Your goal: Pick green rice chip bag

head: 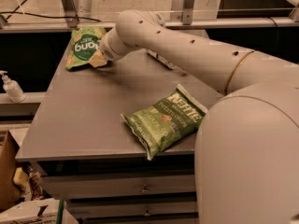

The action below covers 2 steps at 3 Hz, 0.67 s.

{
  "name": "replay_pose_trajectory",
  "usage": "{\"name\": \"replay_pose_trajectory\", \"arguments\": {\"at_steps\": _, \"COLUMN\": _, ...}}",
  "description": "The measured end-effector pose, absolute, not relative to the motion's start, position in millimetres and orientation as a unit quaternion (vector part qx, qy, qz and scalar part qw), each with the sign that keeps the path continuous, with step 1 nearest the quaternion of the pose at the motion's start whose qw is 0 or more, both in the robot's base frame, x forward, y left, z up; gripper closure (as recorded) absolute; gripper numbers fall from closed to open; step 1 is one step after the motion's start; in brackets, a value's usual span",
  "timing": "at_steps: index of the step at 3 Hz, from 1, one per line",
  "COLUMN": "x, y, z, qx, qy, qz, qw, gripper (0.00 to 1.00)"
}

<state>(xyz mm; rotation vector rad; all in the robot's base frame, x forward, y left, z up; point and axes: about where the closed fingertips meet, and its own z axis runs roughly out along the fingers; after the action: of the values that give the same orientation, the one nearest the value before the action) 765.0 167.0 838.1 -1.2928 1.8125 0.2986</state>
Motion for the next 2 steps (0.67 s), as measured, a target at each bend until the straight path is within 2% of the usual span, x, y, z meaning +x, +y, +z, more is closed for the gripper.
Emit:
{"name": "replay_pose_trajectory", "arguments": {"at_steps": 1, "x": 762.7, "y": 159.4, "z": 837.8, "qx": -0.513, "qy": 0.731, "qz": 0.12, "qw": 0.433, "gripper": 0.88}}
{"name": "replay_pose_trajectory", "arguments": {"at_steps": 2, "x": 762.2, "y": 155.7, "z": 844.9, "qx": -0.509, "qy": 0.729, "qz": 0.121, "qw": 0.441, "gripper": 1.0}}
